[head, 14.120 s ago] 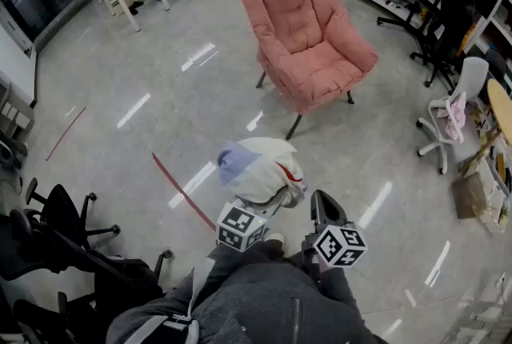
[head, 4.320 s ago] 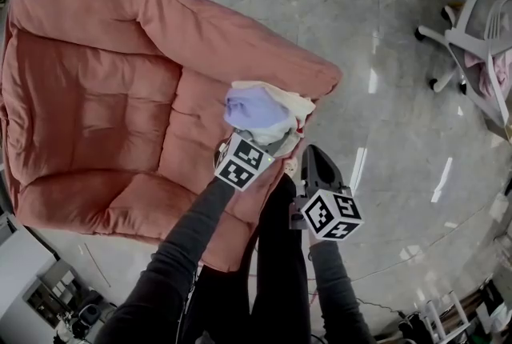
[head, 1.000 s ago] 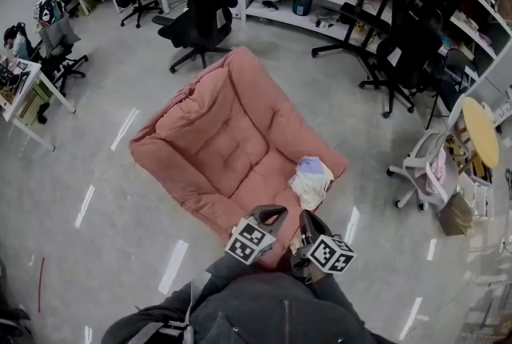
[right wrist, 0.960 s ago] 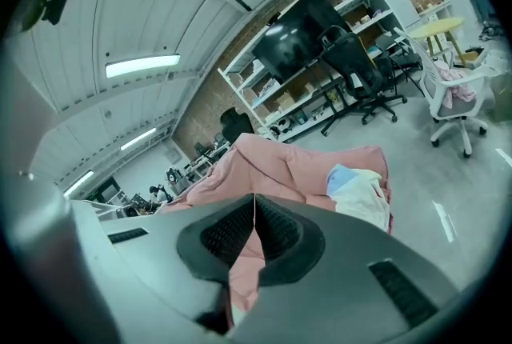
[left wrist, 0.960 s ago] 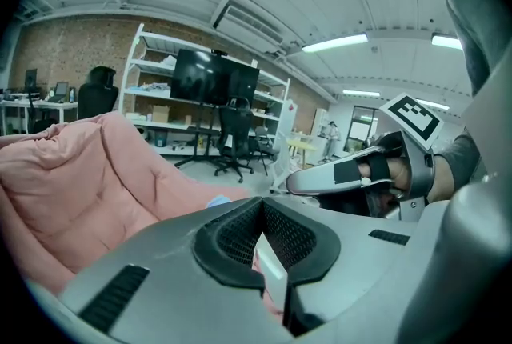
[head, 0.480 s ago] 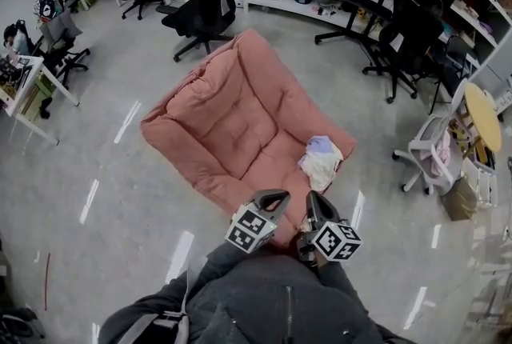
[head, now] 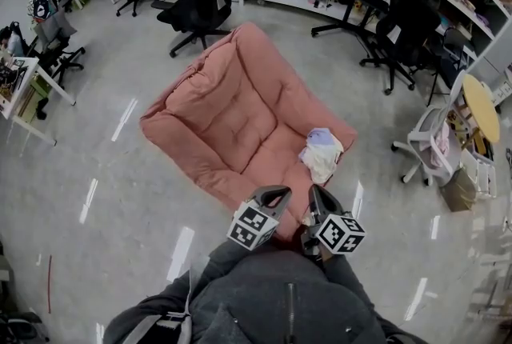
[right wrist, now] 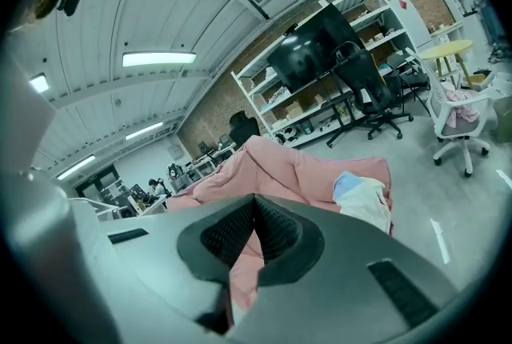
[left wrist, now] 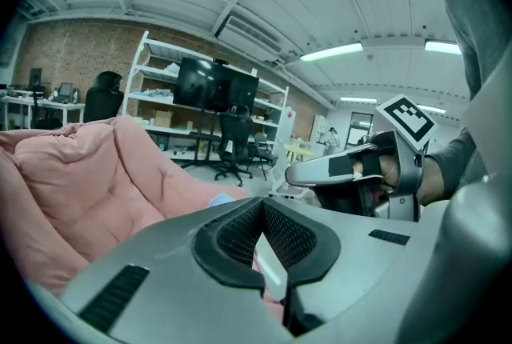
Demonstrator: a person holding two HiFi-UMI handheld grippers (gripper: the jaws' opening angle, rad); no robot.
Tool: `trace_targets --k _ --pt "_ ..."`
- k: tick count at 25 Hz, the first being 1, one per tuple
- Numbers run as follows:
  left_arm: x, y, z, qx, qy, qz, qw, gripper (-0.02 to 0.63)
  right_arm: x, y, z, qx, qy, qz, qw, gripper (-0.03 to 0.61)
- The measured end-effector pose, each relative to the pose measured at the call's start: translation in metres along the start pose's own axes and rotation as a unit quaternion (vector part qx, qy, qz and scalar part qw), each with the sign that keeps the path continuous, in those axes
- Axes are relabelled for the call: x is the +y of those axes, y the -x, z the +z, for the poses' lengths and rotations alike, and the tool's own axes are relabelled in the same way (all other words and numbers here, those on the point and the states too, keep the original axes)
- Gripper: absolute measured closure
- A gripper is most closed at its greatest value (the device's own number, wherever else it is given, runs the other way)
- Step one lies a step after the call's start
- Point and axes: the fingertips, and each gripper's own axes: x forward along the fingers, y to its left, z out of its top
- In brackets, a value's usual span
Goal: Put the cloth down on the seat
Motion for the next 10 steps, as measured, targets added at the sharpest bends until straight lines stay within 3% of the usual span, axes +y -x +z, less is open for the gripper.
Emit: trace_targets --k 10 --pt "-0.004 -0.011 -0.006 0.007 -0.002 -0.008 0.9999 0.604 -0.012 -0.003 -0.012 0.021 -0.011 0.0 1.0 0.568"
